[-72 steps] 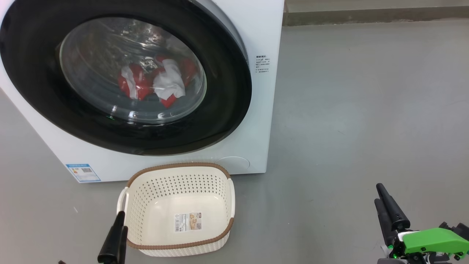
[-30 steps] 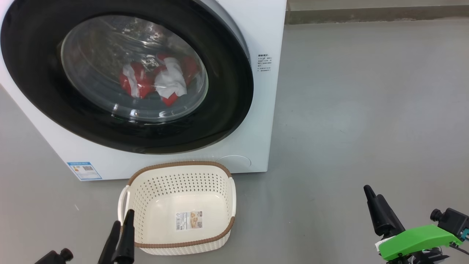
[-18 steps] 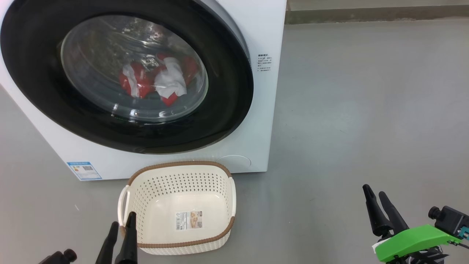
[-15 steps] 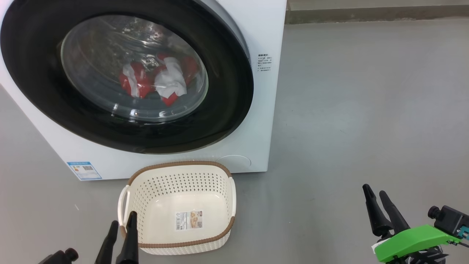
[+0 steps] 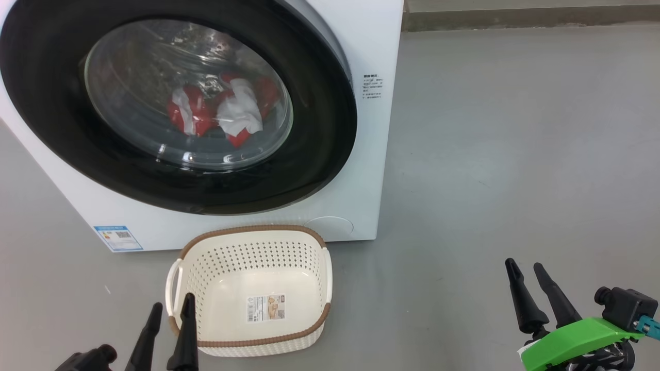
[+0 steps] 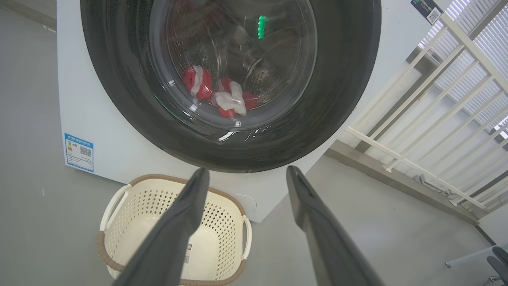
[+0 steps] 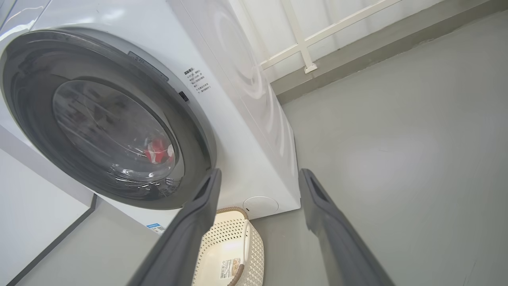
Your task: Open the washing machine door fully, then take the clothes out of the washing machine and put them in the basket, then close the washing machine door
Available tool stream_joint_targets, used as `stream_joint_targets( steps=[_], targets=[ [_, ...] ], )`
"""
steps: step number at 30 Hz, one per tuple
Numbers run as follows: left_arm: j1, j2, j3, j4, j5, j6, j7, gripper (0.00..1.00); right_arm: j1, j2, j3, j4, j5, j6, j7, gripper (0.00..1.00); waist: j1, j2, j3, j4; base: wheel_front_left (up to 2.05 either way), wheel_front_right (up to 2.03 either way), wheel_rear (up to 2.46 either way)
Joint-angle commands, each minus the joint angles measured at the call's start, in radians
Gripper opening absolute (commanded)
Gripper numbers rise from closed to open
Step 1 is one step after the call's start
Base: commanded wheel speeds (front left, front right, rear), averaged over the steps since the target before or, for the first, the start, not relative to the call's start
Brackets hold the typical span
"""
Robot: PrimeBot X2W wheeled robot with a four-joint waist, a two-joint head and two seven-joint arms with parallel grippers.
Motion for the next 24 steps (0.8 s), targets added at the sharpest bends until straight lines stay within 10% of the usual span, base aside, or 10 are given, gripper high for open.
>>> stream_joint_targets(
  steps=[1, 24],
  targets=[
    [-0.004, 0.014, 0.021, -0.034, 0.04, 0.011, -0.016, 1.0, -0.003, -0.019, 0.017, -0.031, -0.033, 0.0, -0.016, 1.0, -0.0001, 0.0, 0.0, -0.001, 0.0, 0.0, 0.0],
    [0.012, 0.016, 0.02, -0.066, 0.3, 0.021, -0.082, 1.0, 0.022, -0.034, 0.022, -0.05, -0.249, 0.001, -0.081, 1.0, -0.0001, 0.0, -0.002, -0.004, 0.0, 0.0, 0.0]
  ],
)
